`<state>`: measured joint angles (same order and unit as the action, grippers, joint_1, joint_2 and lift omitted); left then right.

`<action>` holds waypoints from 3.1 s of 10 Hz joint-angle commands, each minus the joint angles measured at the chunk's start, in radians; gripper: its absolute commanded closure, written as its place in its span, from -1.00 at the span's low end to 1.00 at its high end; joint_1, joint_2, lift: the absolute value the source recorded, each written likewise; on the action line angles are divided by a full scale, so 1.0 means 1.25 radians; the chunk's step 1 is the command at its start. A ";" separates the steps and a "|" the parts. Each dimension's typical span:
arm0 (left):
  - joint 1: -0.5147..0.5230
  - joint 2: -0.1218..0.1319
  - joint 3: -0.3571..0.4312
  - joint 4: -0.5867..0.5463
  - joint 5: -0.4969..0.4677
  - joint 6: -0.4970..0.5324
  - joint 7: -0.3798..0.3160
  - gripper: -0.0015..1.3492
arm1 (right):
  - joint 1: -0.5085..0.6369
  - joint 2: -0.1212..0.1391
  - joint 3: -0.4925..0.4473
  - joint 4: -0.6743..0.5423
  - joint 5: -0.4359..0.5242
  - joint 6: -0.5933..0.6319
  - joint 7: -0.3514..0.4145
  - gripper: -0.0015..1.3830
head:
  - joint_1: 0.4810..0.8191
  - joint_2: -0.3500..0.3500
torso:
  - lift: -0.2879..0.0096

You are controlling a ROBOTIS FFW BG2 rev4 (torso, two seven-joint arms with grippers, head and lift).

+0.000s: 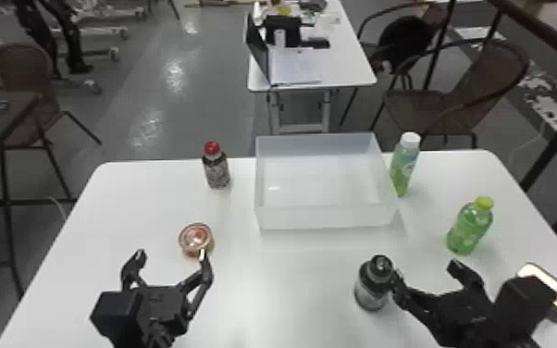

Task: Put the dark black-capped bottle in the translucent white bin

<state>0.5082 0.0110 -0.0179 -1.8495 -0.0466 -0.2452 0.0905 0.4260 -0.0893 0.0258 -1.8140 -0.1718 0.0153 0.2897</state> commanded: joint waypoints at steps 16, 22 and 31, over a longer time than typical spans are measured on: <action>-0.022 0.006 -0.010 0.017 0.008 -0.010 0.000 -0.66 | -0.294 -0.081 0.065 0.175 0.075 0.441 0.350 -0.76 | 0.27 0.42 | 0.70; -0.020 0.005 -0.010 0.018 0.010 -0.014 0.000 -0.66 | -0.292 -0.078 0.063 0.150 0.081 0.441 0.350 0.03 | 0.27 0.42 | 0.70; -0.027 0.007 -0.018 0.020 0.010 -0.005 0.000 -0.66 | -0.498 -0.016 0.001 0.306 -0.001 0.168 0.264 0.03 | 0.27 0.29 | 0.70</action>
<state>0.4744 0.0203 -0.0400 -1.8246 -0.0338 -0.2511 0.0905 -0.1683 -0.1129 0.0231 -1.4826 -0.1704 0.2771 0.6197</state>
